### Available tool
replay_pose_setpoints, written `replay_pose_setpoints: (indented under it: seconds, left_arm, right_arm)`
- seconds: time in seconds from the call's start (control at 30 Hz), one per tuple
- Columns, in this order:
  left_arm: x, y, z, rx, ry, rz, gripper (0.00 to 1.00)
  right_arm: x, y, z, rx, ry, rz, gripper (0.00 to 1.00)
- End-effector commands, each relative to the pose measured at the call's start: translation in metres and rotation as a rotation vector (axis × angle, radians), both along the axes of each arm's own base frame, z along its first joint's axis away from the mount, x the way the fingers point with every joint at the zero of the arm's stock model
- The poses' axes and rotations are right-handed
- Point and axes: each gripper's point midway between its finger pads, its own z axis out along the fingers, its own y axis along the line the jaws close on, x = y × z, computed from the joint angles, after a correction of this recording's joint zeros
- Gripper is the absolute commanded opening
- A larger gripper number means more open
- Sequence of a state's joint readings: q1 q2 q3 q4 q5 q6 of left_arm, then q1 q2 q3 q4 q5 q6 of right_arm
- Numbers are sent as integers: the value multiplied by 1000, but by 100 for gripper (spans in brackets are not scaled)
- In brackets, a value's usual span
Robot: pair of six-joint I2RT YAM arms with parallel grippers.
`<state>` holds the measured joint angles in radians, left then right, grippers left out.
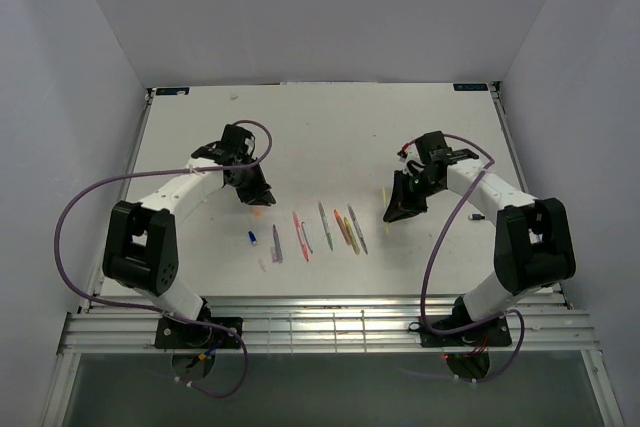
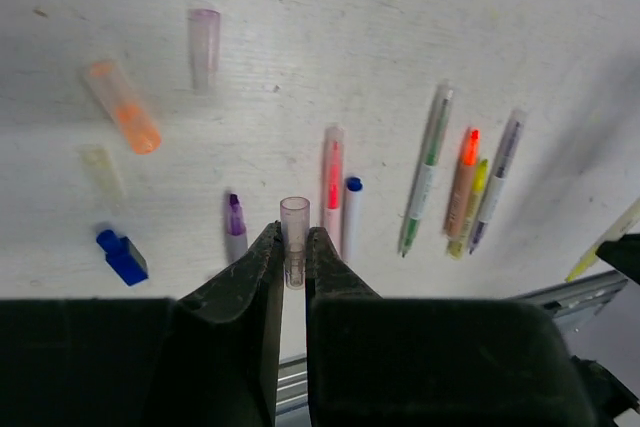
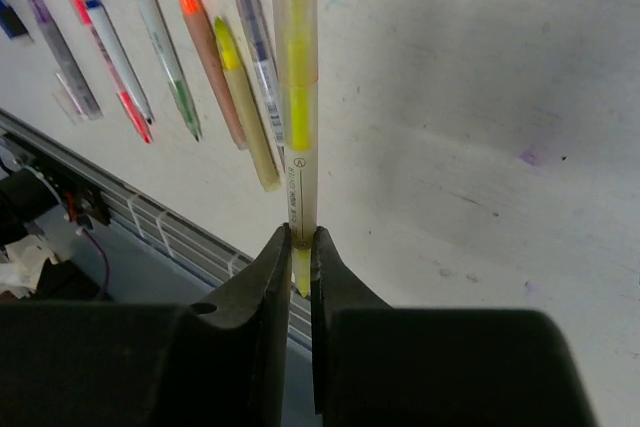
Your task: Open the pen caps
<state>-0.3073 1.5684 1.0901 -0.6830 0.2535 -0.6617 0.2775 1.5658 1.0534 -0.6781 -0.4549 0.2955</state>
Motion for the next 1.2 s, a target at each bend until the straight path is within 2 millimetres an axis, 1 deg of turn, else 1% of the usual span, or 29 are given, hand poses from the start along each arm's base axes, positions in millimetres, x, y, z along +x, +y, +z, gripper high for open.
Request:
replay_pose_setpoints:
  seconds: [0.0,0.03,0.1,0.13,0.17,0.2,0.23,0.3,0.33,0.4,0.43,0.57,0.63,0.67,0.83,0.9,1.0,1.03,1.17]
  left_arm:
    - [22,15,-1,103,-44,-15,0]
    - [28,15,1,110,-50,-18,0]
    - [33,17,-4,132,-39,-24,0]
    - [36,20,-9,151,-26,-19,0]
    - [42,20,-7,159,-36,-15,0]
    - [43,23,-9,170,-30,-12,0]
    - [49,32,-16,214,-15,5,0]
    - [51,37,-15,231,-11,10,0]
    - [53,42,-22,260,2,20,0]
    - [54,49,-25,281,19,33,0]
    - [56,57,-30,322,24,49,0]
    - [61,67,-35,351,32,76,0]
    - [64,69,-38,359,31,76,0]
    - [65,71,-43,367,42,77,0]
    - [77,72,-48,373,37,83,0]
    - [79,73,-54,373,47,82,4]
    - [84,73,-59,370,55,85,7]
    - [84,73,-63,369,64,82,8]
    - [90,74,-66,365,65,89,13]
  right_arm:
    - [-16,1,-13,-25,12,86,8]
    - [-17,3,-16,-24,23,91,8]
    - [-21,8,-24,-29,50,113,8]
    - [-22,10,-26,-35,59,122,8]
    - [-24,13,-28,-42,64,134,8]
    - [-23,15,-31,-47,72,139,8]
    - [-25,18,-34,-57,92,147,8]
    - [-24,19,-36,-63,97,149,8]
    - [-26,19,-37,-66,105,152,8]
    - [-27,19,-40,-78,115,155,8]
    - [-28,19,-41,-81,120,158,8]
    - [-29,17,-44,-97,125,156,8]
    - [-28,18,-44,-100,129,158,8]
    - [-29,17,-44,-104,134,162,8]
    - [-32,15,-44,-124,141,167,10]
    - [-35,13,-45,-133,150,168,12]
    - [-40,12,-47,-134,163,169,15]
    - [-41,12,-47,-134,162,172,16]
    - [-44,10,-48,-142,165,176,20]
